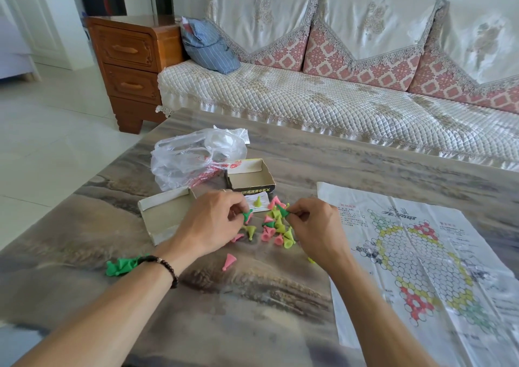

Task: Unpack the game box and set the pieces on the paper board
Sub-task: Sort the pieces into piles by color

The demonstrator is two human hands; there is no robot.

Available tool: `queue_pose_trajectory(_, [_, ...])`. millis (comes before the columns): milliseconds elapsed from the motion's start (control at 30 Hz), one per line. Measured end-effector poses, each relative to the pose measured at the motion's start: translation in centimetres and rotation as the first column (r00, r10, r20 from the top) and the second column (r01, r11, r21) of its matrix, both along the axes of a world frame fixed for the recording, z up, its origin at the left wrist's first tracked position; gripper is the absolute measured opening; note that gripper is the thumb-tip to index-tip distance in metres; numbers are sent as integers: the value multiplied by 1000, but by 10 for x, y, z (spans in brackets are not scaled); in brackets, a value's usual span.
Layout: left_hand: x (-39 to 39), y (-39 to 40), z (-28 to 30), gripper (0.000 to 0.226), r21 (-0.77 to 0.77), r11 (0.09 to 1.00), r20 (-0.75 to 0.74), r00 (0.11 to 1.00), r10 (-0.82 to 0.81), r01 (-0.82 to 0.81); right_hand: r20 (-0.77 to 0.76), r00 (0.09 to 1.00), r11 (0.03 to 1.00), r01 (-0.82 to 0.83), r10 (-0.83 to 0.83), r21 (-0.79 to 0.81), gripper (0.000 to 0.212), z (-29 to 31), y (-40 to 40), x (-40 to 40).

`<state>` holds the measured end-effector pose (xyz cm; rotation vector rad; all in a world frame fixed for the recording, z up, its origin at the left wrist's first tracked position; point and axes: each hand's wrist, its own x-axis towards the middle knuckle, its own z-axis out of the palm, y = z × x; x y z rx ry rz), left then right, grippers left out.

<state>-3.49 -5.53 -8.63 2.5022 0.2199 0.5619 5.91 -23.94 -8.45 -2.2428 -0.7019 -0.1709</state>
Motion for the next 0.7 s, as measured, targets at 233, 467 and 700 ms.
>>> queue_pose_trajectory(233, [-85,16,-2,19,-31,981,83,978,193,-191,1,978,978,-206,206,8,12,9,45,-65])
queue_pose_trajectory(467, [-157,33,-15,26,-44,942,85,939,334,-332,-18,920,918,-391,391,-62,9,-7,85,-122])
queue_pose_trajectory(700, [-189,42,-31,26,-100,911,88,909,408,-400,6,932,913,-353,362,-203,15,-25,106,-141])
